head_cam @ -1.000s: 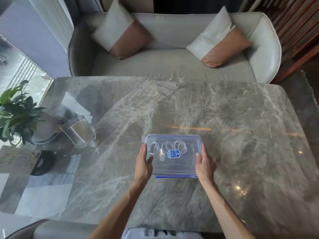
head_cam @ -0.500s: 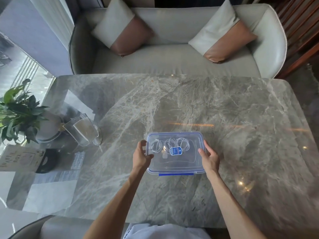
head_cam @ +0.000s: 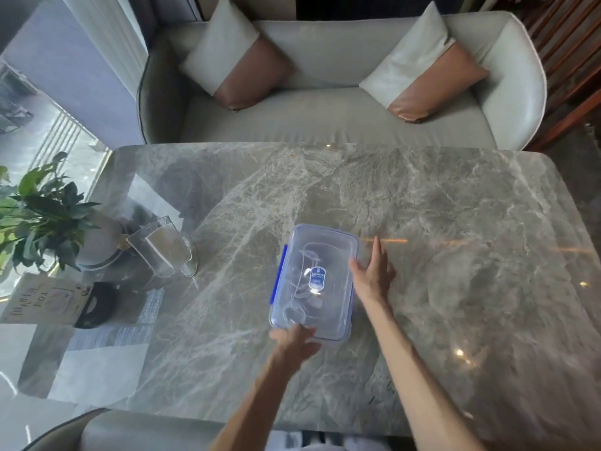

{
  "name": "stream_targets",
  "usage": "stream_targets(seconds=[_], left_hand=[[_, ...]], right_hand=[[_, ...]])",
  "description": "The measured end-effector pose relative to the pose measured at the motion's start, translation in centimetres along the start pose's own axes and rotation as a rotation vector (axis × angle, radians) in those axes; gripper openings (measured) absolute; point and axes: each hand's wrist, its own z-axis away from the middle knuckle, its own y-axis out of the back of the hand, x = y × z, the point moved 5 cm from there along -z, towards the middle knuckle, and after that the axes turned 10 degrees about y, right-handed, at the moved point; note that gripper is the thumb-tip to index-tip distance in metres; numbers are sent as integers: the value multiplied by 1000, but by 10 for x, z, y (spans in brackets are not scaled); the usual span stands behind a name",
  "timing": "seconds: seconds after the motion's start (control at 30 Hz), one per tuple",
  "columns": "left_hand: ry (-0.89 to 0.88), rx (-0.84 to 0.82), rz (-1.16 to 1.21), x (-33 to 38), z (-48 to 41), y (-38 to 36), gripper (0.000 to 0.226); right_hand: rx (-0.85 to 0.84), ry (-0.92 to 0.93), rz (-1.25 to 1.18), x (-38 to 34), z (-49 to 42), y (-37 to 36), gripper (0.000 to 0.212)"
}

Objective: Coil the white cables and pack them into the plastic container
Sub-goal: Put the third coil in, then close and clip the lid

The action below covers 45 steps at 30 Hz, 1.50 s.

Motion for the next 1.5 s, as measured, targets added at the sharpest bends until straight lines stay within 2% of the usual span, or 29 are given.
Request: stream_targets(seconds=[0.07,0.13,0.17,0.2,0.27,0.3,0.33,0.4,0.43,0.5,0.63,0.73,0.83,1.03,1.17,1.27,1.33,1.43,1.5], left_hand=[[71,-22,-28,-20,2,-5,38],[83,-134,-173,-29,5,3,16],[64,-173,-220,-29,5,13,13],[36,-153,-187,-21,5,25,12],[-78,40,16,12,-4,52,7],[-156,114,49,35,-12,58,10],[-211,105,-24,56,-19,56,24],[-248,-66,-209,88,-25,35,42],[-226,-149,-262,96,-28,26,42],[-205,-173,-309,107,-28,22,33],[-364,76,-384,117,-27,21,24],[-468,312,-649,114,-16,11,32],[-497,381,-763,107,-6,2,37],[-437,535,-748,105,2,4,40],[-441,568,-722,103,1,4,40],[-418,537,-679,102,-1,8,44],[-414,518,-652,102,-2,10,41],[-423,491,-638,101,-2,11,40],[-420,486,-637,100,-1,11,40]], right_hand=[[-44,-122,-36,25,32,-17,82],[-87,-248,-221,45,44,-25,89],[-98,-291,-328,51,43,-26,93],[-115,-321,-408,54,39,-26,96],[-153,-370,-479,55,32,-29,96],[-154,-391,-493,55,31,-31,95],[-146,-407,-507,55,31,-34,93],[-119,-421,-528,52,33,-37,89],[-108,-427,-537,51,34,-38,87],[-89,-443,-549,50,35,-39,85],[-99,-480,-565,51,34,-37,86],[-111,-488,-556,53,32,-37,87],[-115,-498,-549,55,31,-37,87],[-144,-495,-522,53,31,-31,85],[-145,-466,-486,50,32,-30,70],[-223,-490,-506,52,30,-22,67],[-271,-455,-498,54,26,-18,53],[-155,-344,-437,46,32,-21,36],[-61,-261,-244,41,38,-25,39]])
